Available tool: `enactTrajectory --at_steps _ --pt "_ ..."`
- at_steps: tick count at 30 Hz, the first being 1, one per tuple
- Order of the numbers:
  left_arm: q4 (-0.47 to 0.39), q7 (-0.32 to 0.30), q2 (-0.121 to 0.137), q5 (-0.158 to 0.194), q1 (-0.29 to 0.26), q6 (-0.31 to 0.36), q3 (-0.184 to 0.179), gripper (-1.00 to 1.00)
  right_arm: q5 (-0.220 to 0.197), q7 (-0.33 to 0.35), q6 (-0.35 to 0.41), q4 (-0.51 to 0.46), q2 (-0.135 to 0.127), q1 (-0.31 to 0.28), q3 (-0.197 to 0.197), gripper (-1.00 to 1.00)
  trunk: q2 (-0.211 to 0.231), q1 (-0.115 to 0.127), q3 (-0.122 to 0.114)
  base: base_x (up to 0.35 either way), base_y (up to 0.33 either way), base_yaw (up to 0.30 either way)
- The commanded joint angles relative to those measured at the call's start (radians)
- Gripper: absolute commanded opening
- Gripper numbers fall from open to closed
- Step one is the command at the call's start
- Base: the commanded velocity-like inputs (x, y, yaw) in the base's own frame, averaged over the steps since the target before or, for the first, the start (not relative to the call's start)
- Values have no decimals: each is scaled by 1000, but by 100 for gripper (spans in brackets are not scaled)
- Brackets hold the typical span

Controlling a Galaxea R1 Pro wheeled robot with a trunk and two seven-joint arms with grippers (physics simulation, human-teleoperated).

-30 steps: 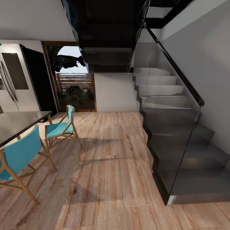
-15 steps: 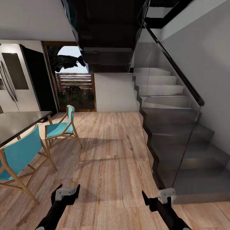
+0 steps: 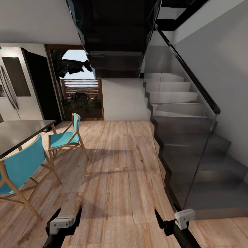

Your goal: Put the three can of soda from the living room inside the tash can in the kitchen.

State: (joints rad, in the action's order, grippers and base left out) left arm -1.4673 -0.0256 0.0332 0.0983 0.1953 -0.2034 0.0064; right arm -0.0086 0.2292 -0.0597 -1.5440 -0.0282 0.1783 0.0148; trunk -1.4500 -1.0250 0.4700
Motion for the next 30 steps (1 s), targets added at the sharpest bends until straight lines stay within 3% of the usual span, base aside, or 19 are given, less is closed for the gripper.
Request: enactTrajectory --at_steps 1,6,18,30 --pt "22 1 0 2 4 -7 0 100 0 1 -9 21 1 10 -3 100 0 0 0 0 0 0" --pt "100 5 -1 3 9 -23 0 100 -1 -2 -23 78 2 26 -9 100 0 0 0 0 0 0" --pt "220 10 -2 -3 9 -25 -1 100 -2 -15 -27 99 8 28 -11 100 0 0 0 0 0 0" --pt "241 10 -3 -5 9 -25 -2 100 -2 -18 -26 122 14 27 -3 100 0 0 0 0 0 0"
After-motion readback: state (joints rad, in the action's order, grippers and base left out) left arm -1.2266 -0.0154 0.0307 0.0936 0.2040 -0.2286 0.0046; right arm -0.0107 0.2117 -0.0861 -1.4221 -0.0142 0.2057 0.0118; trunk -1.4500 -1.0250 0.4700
